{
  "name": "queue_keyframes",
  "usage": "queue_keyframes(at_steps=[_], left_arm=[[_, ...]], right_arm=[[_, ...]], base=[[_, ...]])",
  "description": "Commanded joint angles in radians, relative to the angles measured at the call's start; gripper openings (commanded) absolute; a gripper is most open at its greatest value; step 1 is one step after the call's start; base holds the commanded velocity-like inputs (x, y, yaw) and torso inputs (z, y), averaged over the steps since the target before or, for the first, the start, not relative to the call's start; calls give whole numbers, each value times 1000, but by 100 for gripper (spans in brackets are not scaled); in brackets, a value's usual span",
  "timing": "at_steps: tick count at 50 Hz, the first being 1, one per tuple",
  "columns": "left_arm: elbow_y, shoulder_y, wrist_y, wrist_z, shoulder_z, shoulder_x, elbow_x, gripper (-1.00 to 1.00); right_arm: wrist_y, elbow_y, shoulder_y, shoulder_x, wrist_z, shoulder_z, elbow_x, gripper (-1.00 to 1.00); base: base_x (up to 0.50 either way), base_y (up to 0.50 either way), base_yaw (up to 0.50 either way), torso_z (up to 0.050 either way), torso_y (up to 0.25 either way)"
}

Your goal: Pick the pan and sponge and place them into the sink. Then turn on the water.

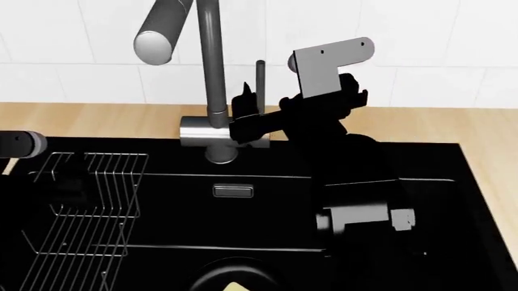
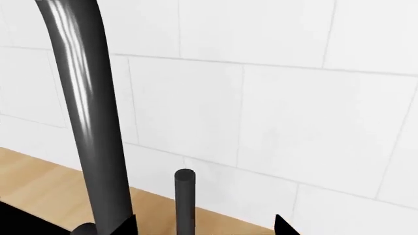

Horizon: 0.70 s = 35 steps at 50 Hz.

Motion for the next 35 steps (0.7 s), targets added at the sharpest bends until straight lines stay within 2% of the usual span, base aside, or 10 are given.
queue_keyframes(at_steps=[1,5,16,24,35], left_arm=[[-21,-9,-1,-5,8,26,11,100],[-13,4,6,1,0,8,4,100],[-14,-1,1,-11,2,20,8,100],[-8,3,2,-13,-4,11,3,100],[-7,-2,4,-10,-4,9,11,100]], right_arm=[[5,47,30,-24,-12,10,-21,100],[7,47,30,-24,-4,2,-8,100],[26,47,35,-24,13,23,-19,100],[36,47,33,-24,30,75,-64,100],[33,48,35,-24,53,36,-18,100]], base=[[0,0,0,0,0],[0,0,0,0,0],[0,0,0,0,0],[0,0,0,0,0],[0,0,0,0,0]])
